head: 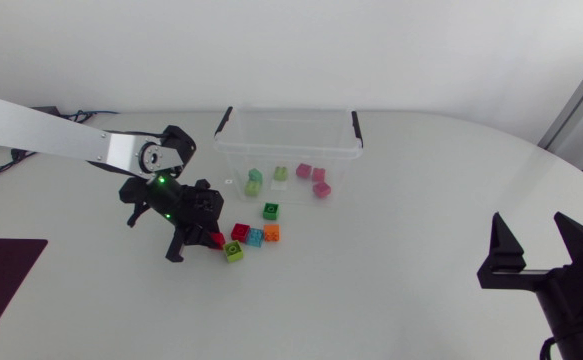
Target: Pick up the duplo bricks and place them in the container
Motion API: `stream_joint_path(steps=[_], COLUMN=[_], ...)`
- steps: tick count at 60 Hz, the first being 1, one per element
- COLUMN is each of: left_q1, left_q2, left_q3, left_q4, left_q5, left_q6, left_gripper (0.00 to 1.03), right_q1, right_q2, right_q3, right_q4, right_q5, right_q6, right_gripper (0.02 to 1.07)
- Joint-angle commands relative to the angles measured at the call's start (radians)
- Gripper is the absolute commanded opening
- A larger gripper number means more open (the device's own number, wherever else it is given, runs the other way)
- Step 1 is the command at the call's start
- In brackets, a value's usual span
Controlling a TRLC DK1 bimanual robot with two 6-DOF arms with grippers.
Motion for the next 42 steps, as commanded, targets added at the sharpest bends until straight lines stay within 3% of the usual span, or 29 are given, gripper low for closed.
stream_joint_path(steps=[1, 15, 28, 34, 38, 42], left_q1=[0.013, 0.013, -0.01, -0.03, -0.036, -0.038], left_q2=[-0.091, -0.258, -0.22, -0.186, -0.152, -0.119], left_q3=[0.019, 0.116, 0.257, 0.275, 0.277, 0.292], left_q4=[-0.037, -0.104, -0.052, 0.071, 0.232, 0.325], left_q5=[0.0, 0.105, 0.2, 0.205, 0.205, 0.2], left_q6=[0.04, -0.051, -0.266, -0.393, -0.522, -0.617], left_gripper=[0.23, 0.23, 0.24, 0.24, 0.24, 0.24], right_q1=[0.005, 0.005, 0.005, 0.005, 0.005, 0.005], right_q2=[-0.007, -0.007, -0.007, -0.007, -0.007, -0.007], right_q3=[-0.02, -0.02, -0.02, -0.02, -0.02, -0.02], right_q4=[-0.007, -0.007, -0.007, -0.007, -0.007, -0.007], right_q5=[0.001, 0.001, 0.001, 0.001, 0.001, 0.001], right_q6=[0.02, 0.02, 0.02, 0.02, 0.02, 0.02], right_gripper=[1.02, 1.02, 1.02, 1.02, 1.02, 1.02])
